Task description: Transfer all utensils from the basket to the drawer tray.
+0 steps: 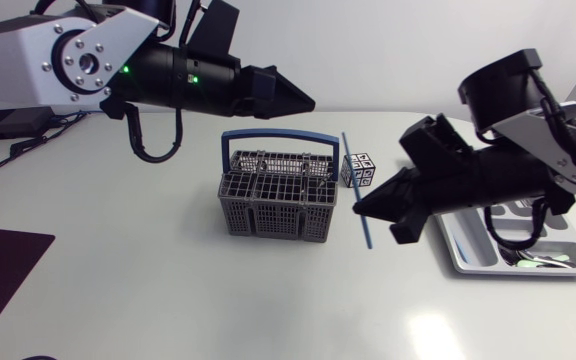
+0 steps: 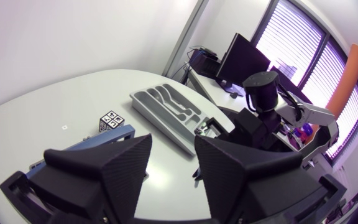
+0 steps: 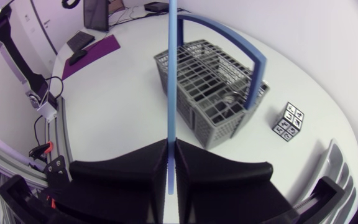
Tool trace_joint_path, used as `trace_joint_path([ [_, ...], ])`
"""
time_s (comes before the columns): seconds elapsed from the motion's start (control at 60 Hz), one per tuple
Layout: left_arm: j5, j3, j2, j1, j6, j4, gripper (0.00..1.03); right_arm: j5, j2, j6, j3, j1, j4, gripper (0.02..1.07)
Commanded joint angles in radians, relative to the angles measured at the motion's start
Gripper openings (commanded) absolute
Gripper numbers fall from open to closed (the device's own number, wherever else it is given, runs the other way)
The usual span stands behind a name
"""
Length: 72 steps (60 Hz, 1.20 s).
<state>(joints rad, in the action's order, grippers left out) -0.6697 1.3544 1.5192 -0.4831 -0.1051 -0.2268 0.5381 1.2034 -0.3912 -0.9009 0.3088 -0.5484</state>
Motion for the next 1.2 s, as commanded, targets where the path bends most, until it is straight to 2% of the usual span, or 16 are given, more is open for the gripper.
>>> trace_joint_path([
  [0.0,0.019,0.018,-0.008,0.012,-0.011,0.017,0.54,0.016,-0.016,-0.051,0.025,-0.097,-0.033,0.08],
  [0.217,0.182,-0.012,0.015,-0.017,0.067,0.015,0.54,0.005,0.045,-0.109,0.000,-0.364,-0.051,0.08],
  [0.317,0.271,-0.012,0.041,-0.051,0.114,-0.002,0.54,-0.003,0.111,-0.127,-0.029,-0.471,-0.050,0.08],
  [0.417,0.394,-0.014,0.067,-0.104,0.182,-0.023,0.54,-0.027,0.194,-0.133,-0.069,-0.563,-0.047,0.08],
  [0.683,0.625,0.012,0.156,-0.213,0.266,-0.066,0.54,-0.110,0.371,-0.112,-0.153,-0.655,-0.039,0.08],
  [1.083,0.838,0.120,0.294,-0.315,0.317,-0.137,0.54,-0.153,0.562,-0.072,-0.216,-0.715,-0.019,0.11],
  [1.1,0.846,0.126,0.297,-0.319,0.317,-0.137,0.54,-0.158,0.565,-0.072,-0.214,-0.715,-0.019,0.14],
  [1.133,0.858,0.143,0.306,-0.328,0.320,-0.148,0.54,-0.159,0.570,-0.071,-0.214,-0.717,-0.019,0.27],
  [1.183,0.872,0.170,0.322,-0.339,0.320,-0.171,0.54,-0.159,0.573,-0.069,-0.213,-0.715,-0.019,0.54],
])
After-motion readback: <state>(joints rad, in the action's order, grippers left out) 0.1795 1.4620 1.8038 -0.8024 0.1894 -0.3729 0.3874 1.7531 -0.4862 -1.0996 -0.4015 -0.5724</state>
